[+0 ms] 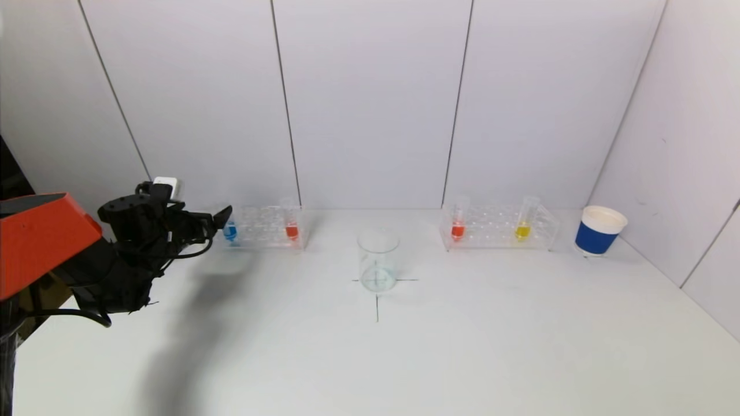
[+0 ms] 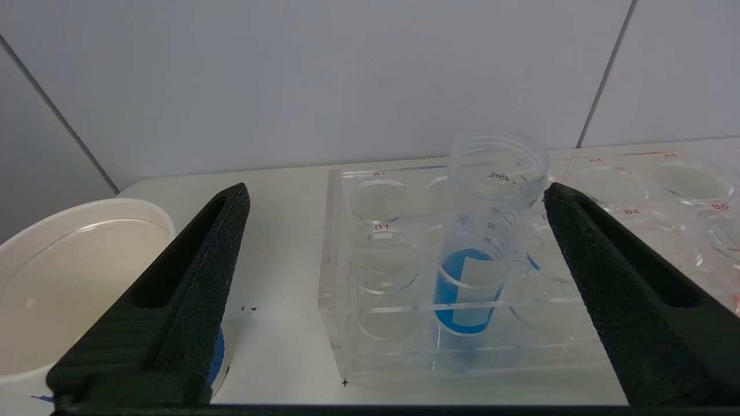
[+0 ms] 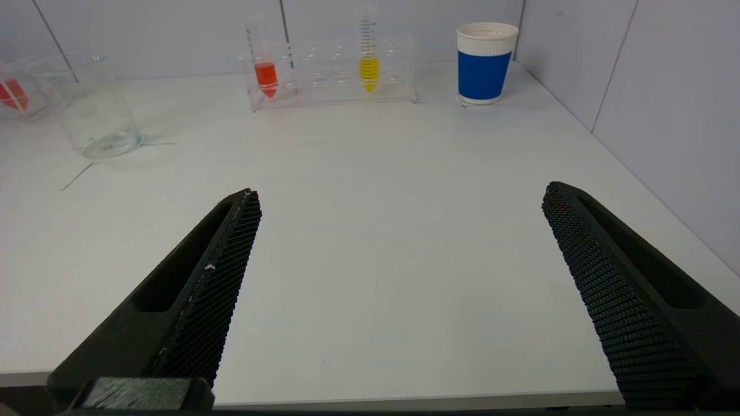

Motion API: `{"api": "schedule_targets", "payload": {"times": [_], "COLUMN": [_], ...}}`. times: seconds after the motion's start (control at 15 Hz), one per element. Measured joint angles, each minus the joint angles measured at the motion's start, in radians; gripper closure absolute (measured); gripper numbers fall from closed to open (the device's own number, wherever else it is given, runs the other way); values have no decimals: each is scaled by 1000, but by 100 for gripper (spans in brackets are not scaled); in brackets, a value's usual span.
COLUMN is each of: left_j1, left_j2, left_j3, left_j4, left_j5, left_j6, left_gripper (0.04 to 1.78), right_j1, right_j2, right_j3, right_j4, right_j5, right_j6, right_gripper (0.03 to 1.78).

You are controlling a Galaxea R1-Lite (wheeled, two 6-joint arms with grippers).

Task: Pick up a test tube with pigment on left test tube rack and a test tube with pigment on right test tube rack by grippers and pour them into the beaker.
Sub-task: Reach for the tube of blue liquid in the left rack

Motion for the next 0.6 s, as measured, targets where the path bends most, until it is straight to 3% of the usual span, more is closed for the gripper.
{"api": "schedule_targets", "payload": {"times": [0.6], "left_j1": [-5], "left_j2": [56], "left_j3": [-58], "left_j4": [-13], "left_j5": [3], "left_j6": [6], "left_gripper": [5], "right_j1": [0], "right_j2": [0], "right_j3": [0], "right_j4": [0], "right_j5": [0], "right_j6": [0], "right_gripper": [4]}}
